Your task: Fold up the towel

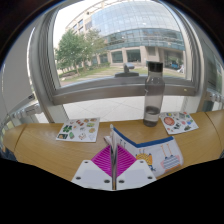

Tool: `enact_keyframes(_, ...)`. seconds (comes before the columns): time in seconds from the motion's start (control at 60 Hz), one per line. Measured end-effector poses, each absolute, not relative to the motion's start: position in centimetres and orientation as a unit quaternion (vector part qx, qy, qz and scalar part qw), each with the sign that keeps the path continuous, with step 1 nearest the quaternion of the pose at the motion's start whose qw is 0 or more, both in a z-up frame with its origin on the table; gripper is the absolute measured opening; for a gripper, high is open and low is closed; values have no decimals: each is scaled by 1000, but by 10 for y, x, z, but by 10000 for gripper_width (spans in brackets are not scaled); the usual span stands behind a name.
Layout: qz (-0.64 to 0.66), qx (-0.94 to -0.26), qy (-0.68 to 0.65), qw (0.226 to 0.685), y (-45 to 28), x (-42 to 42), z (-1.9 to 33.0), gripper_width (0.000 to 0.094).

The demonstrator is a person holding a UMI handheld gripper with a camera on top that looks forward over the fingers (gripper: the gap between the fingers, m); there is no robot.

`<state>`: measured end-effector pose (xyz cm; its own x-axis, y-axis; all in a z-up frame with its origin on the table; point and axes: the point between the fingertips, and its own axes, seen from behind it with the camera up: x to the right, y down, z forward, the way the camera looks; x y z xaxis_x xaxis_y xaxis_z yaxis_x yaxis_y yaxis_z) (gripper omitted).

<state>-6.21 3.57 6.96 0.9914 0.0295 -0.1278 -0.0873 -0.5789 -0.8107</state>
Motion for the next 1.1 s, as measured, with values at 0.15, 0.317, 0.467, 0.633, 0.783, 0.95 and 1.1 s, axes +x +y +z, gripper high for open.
enact_keyframes(0.15,82,-873,24,481,43,-4,109,27)
enact_keyframes(0.317,39,-882,32,468,53,92,85,27)
enact_keyframes(0.467,-52,-894,27,443,55,174,39,198)
enact_keyframes(0.633,-127,-884,20,449,49,224,28,567)
enact_keyframes(0.783,-87,-860,31,501,45,198,72,722)
enact_keyframes(0.95,6,-838,36,544,21,118,127,802)
enact_keyframes(1.1,43,-827,21,559,-6,35,146,802)
